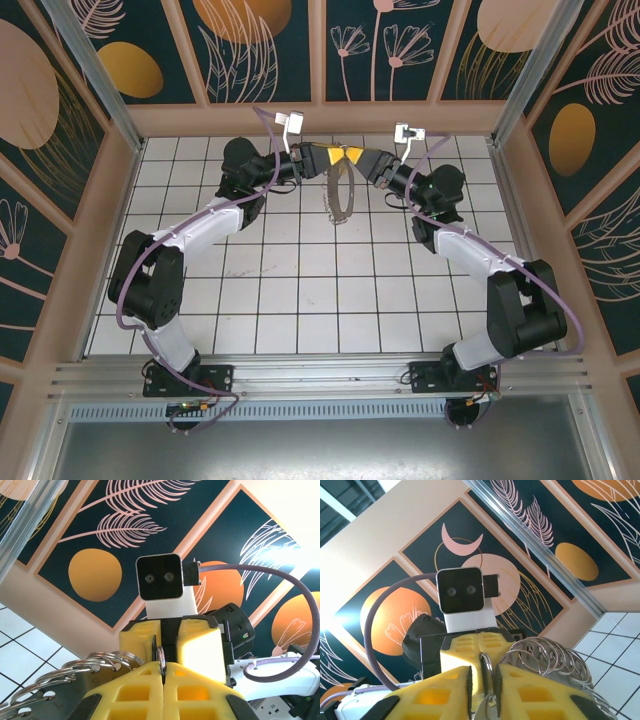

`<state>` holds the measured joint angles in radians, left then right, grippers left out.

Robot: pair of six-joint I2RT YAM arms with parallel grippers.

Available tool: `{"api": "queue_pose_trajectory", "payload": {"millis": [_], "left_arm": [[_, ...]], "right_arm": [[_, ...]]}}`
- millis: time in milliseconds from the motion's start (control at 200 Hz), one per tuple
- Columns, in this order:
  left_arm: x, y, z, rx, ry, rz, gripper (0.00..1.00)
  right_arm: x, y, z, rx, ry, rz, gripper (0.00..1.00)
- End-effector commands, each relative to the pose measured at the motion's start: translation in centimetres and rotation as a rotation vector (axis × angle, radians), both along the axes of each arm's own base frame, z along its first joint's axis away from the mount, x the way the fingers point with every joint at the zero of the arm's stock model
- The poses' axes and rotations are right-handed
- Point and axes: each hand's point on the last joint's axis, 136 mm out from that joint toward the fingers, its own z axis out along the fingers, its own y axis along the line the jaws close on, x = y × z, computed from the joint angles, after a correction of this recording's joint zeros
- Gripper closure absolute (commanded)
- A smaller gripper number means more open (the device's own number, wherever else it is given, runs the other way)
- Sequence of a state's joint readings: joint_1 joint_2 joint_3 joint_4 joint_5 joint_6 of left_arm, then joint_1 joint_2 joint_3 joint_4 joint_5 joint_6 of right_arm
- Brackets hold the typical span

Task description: Put the keys on the keyring

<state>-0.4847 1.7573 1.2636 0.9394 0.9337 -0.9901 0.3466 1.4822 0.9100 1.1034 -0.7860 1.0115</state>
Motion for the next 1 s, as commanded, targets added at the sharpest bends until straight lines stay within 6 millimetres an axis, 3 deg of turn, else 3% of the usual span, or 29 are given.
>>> {"api": "queue_pose_trajectory", "payload": {"millis": [0, 155, 320, 450, 565, 586, 776, 996], "left_arm": [[-0.4, 0.0, 0.8, -0.029, -0.043, -0.011, 1.00], [-0.4, -0.1, 0.7, -0.026, -0.040, -0.015, 1.00], [-0.3, -0.2, 0.2, -0.003, -0.036, -0.016, 1.00], [0.5, -0.1, -0.6, 0.073, -0.056, 0.032, 0.70], [1.8, 0.9, -1.6, 0.148, -0.074, 0.099, 0.56], [1.5, 1.4, -0.6, 0.146, -0.099, 0.110, 0.55], [2.5, 2.7, -1.0, 0.207, -0.130, 0.143, 0.50], [2.0, 2.2, -1.4, 0.269, -0.169, 0.069, 0.52]], "right_arm": [[-0.7, 0.3, 2.0, 0.022, -0.078, 0.029, 0.86], [-0.5, 0.5, 1.6, 0.013, -0.072, 0.041, 1.00], [-0.1, 0.3, 1.1, -0.024, -0.073, 0.030, 1.00], [0.5, 0.0, 0.6, -0.110, -0.081, 0.011, 1.00], [1.2, 0.3, -0.9, -0.251, -0.093, -0.008, 1.00], [1.2, 0.3, -1.0, -0.271, -0.099, -0.009, 1.00], [1.3, 0.1, -2.5, -0.384, -0.134, 0.009, 1.00], [0.6, 0.0, -3.0, -0.416, -0.181, 0.044, 1.00]]}}
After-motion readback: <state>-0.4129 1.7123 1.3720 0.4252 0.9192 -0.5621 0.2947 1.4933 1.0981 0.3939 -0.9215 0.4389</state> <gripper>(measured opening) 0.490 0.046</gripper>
